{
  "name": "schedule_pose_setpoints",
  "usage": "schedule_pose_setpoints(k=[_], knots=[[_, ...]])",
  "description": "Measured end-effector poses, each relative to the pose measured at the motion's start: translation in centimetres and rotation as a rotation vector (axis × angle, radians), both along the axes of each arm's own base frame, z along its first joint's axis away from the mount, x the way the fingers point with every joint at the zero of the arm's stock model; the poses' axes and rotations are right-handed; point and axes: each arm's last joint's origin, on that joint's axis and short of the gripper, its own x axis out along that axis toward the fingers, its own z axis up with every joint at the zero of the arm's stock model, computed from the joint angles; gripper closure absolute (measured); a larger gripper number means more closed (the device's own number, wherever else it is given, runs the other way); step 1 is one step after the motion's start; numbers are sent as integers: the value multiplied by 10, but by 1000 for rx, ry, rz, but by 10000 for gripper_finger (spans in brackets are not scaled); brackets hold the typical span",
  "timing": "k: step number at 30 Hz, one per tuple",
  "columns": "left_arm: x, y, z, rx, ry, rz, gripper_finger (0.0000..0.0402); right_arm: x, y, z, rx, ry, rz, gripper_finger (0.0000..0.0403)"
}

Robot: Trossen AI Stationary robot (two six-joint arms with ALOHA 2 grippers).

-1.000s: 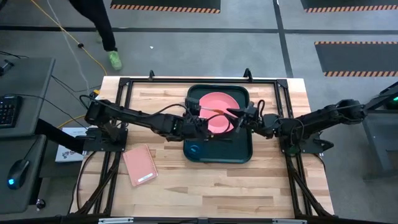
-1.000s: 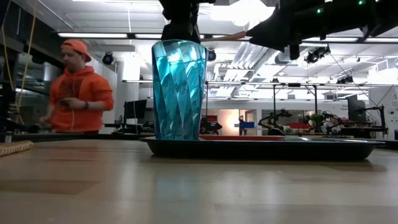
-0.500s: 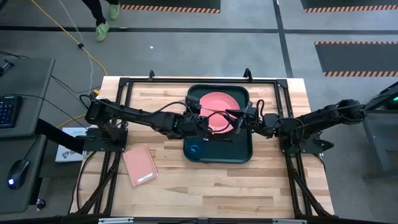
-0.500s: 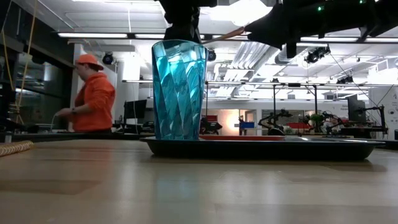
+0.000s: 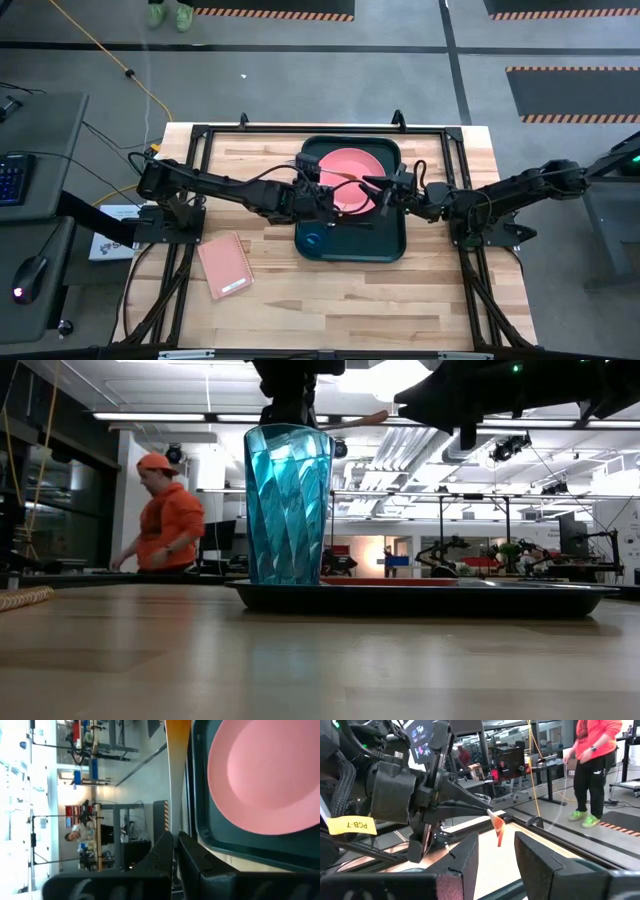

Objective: Pick and place plate/cup/fork/spoon on tray
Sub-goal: Put the orange fork on the black table tray to the bottom of the black spoon

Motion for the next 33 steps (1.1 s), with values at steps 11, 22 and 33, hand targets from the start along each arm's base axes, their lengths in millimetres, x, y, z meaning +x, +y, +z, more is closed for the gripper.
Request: schedule_pose_setpoints(k=[11, 22, 33], knots=[[5, 2, 1, -106, -64, -43, 401, 1, -1, -1, 46, -9, 5, 284], [15, 17, 4, -208, -130, -108, 401, 1, 0, -2, 46, -7, 6, 284], [16, 25, 4, -262, -133, -130, 401, 1, -4, -4, 90, 3, -29, 285]])
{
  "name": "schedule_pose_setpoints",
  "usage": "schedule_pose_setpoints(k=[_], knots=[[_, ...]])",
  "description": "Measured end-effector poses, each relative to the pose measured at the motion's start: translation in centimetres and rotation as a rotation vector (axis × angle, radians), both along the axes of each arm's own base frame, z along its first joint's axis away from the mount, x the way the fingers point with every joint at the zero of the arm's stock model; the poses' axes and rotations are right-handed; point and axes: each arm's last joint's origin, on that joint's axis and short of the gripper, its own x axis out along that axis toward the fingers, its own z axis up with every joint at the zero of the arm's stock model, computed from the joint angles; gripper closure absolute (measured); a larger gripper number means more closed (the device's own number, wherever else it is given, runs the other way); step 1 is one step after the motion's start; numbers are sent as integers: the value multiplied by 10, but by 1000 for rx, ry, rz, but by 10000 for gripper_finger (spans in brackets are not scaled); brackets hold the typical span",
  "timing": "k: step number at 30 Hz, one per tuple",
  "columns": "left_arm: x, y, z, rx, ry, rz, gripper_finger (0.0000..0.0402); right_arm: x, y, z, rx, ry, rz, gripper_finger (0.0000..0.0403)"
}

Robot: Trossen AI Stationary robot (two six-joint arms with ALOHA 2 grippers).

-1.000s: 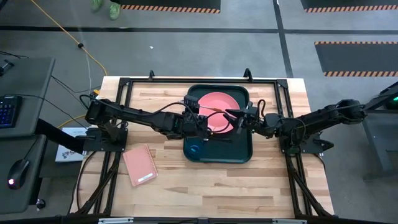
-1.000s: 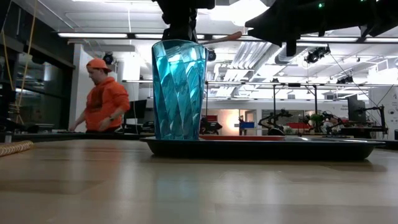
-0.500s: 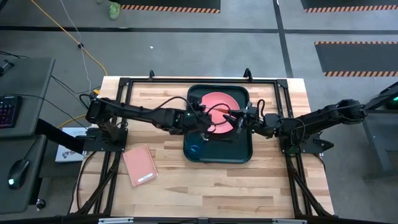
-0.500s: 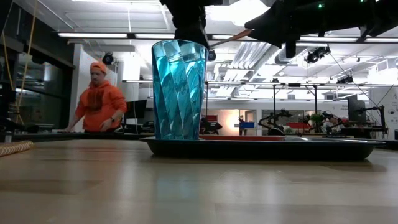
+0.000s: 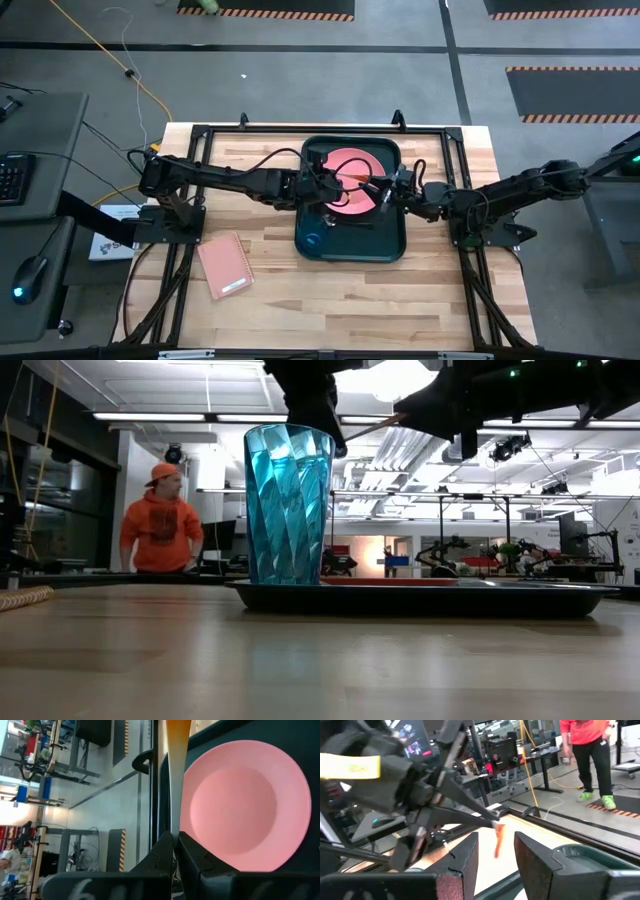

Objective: Pick and place plate/cup/fork/spoon on tray
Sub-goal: Put the orange fork on the black table tray to the bottom of the black spoon

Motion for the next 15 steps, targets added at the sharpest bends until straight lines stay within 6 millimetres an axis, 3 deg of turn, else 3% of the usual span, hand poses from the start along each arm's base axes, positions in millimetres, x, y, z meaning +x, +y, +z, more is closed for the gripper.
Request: schedule_pose_setpoints(k=[15], knots=[[0, 0, 0, 1, 1, 2, 401, 0, -7, -1, 42, -12, -25, 396]])
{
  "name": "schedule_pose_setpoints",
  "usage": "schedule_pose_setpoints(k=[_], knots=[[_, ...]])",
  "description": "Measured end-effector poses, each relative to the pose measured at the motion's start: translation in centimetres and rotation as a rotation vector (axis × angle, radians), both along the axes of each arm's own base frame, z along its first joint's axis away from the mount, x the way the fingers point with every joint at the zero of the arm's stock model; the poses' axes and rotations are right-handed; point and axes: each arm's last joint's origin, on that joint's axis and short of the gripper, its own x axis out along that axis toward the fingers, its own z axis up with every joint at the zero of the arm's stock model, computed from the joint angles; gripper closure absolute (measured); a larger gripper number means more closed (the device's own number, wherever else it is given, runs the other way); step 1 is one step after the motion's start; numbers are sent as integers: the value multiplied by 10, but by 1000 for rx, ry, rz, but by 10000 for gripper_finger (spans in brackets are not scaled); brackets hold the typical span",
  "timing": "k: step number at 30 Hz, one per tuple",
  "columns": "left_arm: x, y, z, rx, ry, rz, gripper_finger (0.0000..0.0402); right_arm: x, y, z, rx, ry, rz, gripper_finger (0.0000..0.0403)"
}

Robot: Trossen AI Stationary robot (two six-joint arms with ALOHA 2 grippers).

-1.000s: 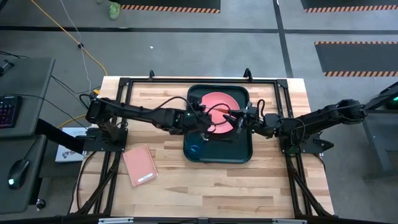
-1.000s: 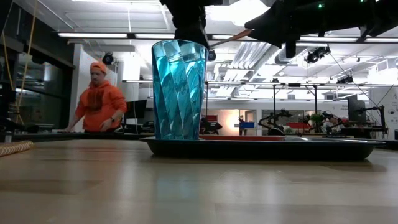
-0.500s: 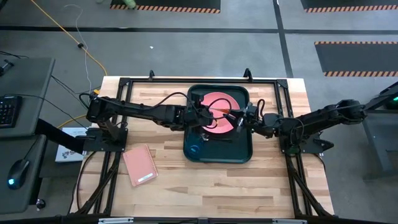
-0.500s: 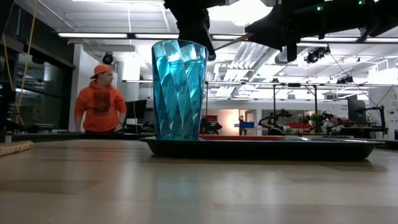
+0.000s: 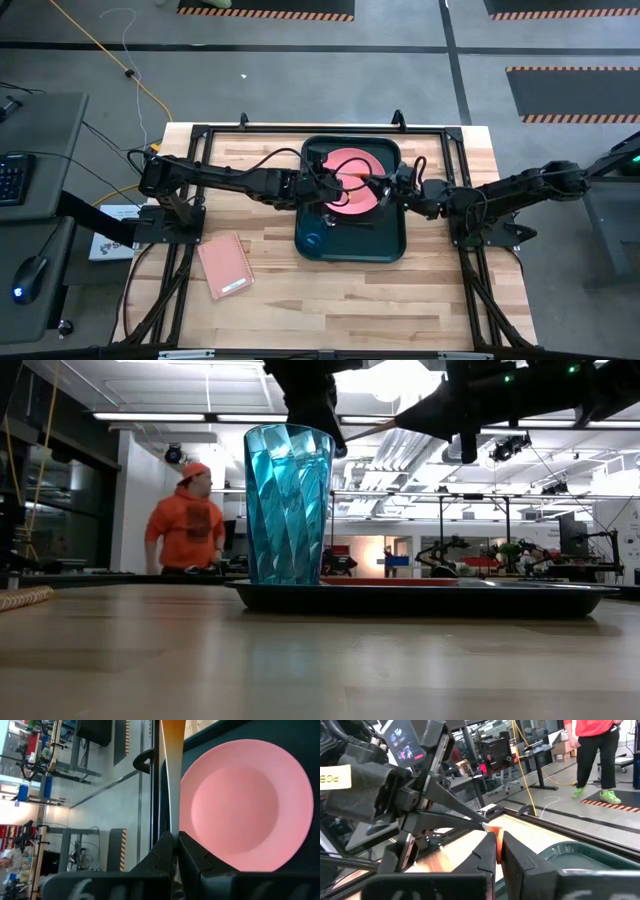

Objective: Pick and place plate/cup/fork/spoon on tray
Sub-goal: Put the orange fork on the black table tray to the bottom of the black spoon

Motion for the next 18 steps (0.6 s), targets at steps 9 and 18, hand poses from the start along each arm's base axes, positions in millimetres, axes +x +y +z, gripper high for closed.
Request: schedule_pose_setpoints(k=[9, 18], knots=[[0, 0, 0, -3, -3, 2, 400, 0, 0, 0, -22, 11, -8, 401], [0, -1, -1, -27, 2, -21, 380, 0, -1, 0, -46, 25, -28, 402]])
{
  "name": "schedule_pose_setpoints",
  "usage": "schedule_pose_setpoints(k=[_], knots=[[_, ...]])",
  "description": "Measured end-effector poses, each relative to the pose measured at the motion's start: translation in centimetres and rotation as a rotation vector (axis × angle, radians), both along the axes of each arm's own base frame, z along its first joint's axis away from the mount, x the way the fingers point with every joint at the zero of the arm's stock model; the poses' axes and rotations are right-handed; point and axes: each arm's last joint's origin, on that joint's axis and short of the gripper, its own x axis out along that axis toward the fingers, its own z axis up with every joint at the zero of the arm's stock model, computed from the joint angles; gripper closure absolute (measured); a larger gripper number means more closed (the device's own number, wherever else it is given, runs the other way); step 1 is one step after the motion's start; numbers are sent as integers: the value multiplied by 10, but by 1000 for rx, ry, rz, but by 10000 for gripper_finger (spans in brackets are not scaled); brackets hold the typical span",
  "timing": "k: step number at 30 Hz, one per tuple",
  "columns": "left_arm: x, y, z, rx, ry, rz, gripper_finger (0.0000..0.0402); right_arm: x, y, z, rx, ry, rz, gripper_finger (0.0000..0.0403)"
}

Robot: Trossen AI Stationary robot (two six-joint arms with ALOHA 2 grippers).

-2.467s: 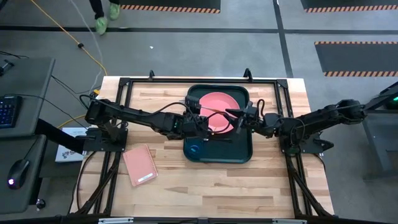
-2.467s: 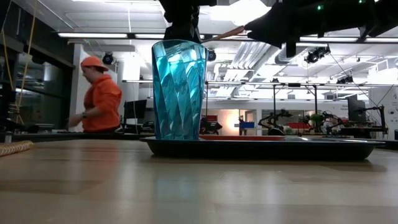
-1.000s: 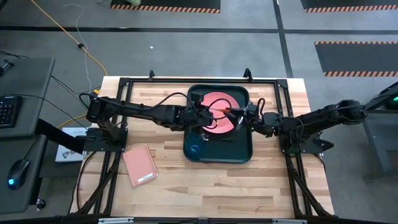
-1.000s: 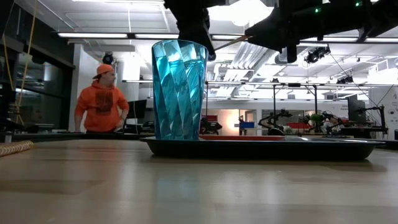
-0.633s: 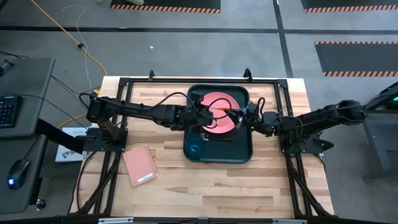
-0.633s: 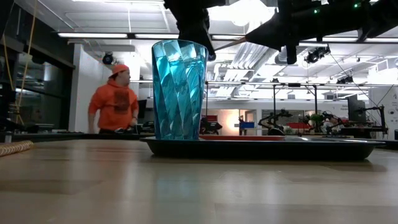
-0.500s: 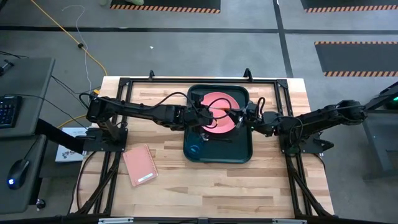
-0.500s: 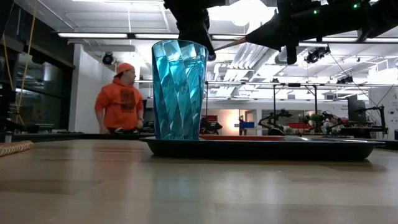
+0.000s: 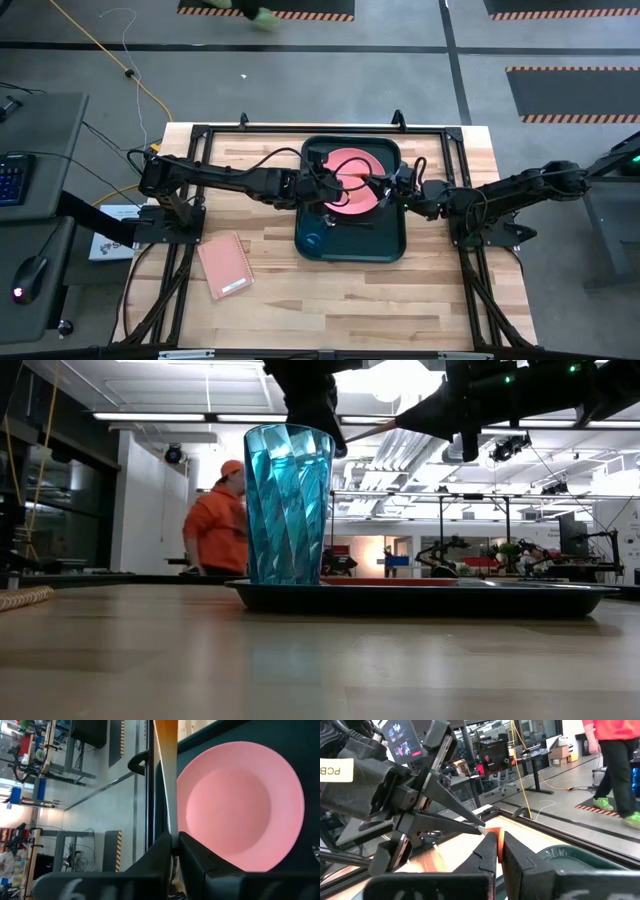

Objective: Pick and place plate/cup/fork/spoon on tray
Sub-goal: Put the orange fork on the black table tray to the bottom of the black spoon

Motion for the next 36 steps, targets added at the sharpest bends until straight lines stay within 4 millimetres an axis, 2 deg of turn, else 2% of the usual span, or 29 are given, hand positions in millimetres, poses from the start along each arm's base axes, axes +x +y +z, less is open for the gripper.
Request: schedule_pose_setpoints(k=[12, 22, 28, 31, 36], knots=[[0, -1, 1, 26, 5, -4, 294, 0, -1, 0, -17, 10, -20, 402], [-2, -8, 11, 204, 28, 39, 244, -1, -1, -3, -20, 45, -40, 403], [-21, -26, 35, 271, -7, 40, 242, -1, -2, -7, -23, 87, -63, 403], [-37, -37, 57, 180, -128, 16, 244, -4, -2, -6, -23, 104, -64, 403], [-78, -45, 94, -55, -319, -34, 245, -17, -1, -1, -9, 143, -90, 403]])
